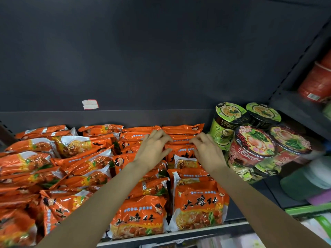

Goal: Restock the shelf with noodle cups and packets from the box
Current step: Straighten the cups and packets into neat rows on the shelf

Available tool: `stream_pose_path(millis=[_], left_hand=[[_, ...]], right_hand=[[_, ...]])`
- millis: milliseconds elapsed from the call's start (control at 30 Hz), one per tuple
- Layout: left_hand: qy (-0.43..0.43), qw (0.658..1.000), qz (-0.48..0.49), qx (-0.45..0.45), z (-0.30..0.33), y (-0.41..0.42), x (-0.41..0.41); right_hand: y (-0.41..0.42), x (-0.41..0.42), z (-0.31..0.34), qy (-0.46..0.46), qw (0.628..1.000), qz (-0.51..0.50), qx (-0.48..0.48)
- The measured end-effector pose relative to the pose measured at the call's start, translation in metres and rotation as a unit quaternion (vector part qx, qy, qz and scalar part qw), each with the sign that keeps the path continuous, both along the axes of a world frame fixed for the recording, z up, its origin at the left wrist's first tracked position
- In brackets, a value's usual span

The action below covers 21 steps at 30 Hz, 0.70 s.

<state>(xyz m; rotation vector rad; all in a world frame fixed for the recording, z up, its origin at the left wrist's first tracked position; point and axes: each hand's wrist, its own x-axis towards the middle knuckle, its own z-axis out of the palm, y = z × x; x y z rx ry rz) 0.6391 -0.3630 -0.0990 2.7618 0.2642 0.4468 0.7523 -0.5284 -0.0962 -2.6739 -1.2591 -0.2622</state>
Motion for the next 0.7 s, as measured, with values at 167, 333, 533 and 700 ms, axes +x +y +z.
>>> stream_pose_path(millis=[167,333,533,700], left_hand=[[0.094,0.995,-0.033,-0.03,-0.001,-0.012,-0.005],[0.131,0.991,-0.026,-0.017,-0.001,-0.025,-0.005],[0.143,0.989,-0.027,-0.01,0.006,-0.046,0.003],[0.111,0.991,0.026,-0.073,0.001,-0.046,0.001]], right_hand=[[-0.011,-0.008,0.003,0.08,0.993,0.048,-0.073],[-0.015,-0.005,-0.001,0.079,0.992,0.041,-0.093],[-0.022,-0.008,0.005,0.166,0.985,0.032,0.039],[-0.044,0.002,0.0,0.185,0.982,-0.032,0.01]])
